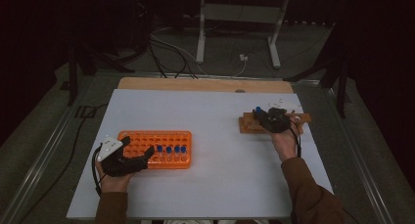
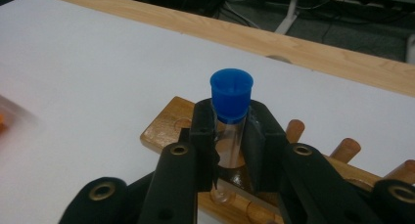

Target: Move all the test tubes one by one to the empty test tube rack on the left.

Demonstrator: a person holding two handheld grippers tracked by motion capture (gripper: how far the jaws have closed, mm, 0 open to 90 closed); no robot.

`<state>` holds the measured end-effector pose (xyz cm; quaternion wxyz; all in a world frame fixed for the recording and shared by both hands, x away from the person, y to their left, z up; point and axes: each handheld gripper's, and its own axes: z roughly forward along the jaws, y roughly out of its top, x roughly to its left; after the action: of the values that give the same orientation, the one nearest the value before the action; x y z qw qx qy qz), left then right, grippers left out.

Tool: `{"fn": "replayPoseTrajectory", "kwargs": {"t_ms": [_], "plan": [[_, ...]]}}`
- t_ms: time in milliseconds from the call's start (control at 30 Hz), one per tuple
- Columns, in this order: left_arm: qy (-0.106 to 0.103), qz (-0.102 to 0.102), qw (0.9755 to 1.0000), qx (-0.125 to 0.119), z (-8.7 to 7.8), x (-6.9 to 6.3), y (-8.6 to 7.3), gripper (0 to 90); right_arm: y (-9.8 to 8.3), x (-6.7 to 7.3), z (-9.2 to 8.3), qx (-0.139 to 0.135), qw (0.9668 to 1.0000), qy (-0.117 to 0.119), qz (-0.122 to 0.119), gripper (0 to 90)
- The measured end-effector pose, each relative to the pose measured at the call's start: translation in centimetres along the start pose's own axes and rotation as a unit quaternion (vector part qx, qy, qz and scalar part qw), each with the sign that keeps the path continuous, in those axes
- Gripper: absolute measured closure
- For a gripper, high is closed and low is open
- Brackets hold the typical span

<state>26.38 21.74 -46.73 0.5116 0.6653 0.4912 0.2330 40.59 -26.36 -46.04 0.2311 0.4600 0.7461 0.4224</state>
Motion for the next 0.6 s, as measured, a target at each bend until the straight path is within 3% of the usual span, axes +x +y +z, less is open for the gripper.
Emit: {"fn": "replayPoseTrajectory", "kwargs": {"t_ms": [300,600], "plan": [[0.002,-0.004,1.0000,0.001,0.1,0.1,-0.1,0.8,0.1,-0.1,-0.2,-0.003,1.0000,-0.005,-0.002,77.3],[0.010,-0.004,0.9999,-0.012,-0.1,-0.2,0.4,0.8,1.8,-0.5,-2.7,-0.037,0.9993,-0.001,0.001,77.3]]}}
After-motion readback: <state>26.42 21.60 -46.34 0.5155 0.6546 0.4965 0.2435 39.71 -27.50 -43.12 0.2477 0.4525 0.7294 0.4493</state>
